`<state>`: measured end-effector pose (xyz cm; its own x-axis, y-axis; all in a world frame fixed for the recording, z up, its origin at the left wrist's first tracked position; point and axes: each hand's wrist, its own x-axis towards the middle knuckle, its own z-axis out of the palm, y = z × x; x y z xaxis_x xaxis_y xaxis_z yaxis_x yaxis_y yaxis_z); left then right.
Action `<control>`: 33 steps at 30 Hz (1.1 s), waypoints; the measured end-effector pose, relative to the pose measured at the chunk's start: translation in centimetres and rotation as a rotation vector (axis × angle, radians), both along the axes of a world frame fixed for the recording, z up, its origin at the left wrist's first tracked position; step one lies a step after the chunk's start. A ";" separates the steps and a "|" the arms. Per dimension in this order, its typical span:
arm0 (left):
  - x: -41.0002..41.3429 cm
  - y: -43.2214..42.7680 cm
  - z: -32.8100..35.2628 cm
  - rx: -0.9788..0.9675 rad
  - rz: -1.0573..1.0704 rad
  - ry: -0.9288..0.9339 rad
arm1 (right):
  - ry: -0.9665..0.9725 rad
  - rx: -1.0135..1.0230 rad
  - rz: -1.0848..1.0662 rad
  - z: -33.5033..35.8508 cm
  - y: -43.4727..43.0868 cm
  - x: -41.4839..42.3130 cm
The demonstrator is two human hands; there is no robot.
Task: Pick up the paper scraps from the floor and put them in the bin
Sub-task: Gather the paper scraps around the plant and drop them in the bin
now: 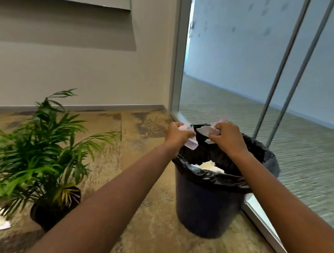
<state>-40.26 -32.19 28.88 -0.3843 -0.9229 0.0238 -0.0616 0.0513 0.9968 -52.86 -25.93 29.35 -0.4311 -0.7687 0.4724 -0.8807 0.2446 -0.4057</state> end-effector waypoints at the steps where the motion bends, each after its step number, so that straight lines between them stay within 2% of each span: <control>1: -1.0 0.5 -0.1 -0.024 -0.011 -0.039 | -0.021 0.026 -0.019 -0.4 0.3 -0.7; 6: -4.0 2.3 -1.4 -0.201 -0.071 -0.356 | -0.117 0.213 -0.068 -2.6 1.0 -2.2; 10: -4.1 2.6 -2.5 -0.316 -0.168 -0.556 | -0.226 0.550 -0.008 -2.8 1.2 -2.3; 12: -3.5 2.6 -2.5 -0.382 -0.184 -0.621 | -0.227 0.637 -0.001 -2.4 1.1 -2.2; 14: -2.7 2.4 -2.4 -0.467 -0.192 -0.635 | -0.179 0.583 -0.012 -1.8 0.7 -1.9; 17: -0.9 2.2 -2.3 -0.603 -0.131 -0.590 | -0.106 0.308 -0.001 -0.8 0.1 -0.8; 20: 1.5 1.9 -2.7 -0.720 -0.022 -0.545 | -0.127 0.059 0.090 0.4 -0.6 1.4; 23: 4.3 1.4 -3.6 -0.807 0.066 -0.540 | -0.104 -0.068 0.182 0.9 -1.5 4.8; 28: 9.6 0.2 -5.7 -0.941 0.150 -0.628 | -0.017 -0.105 0.357 -1.0 -2.9 10.7; 33: 16.2 -0.4 -8.8 -1.017 0.137 -0.835 | 0.030 0.032 0.479 -4.6 -4.7 16.6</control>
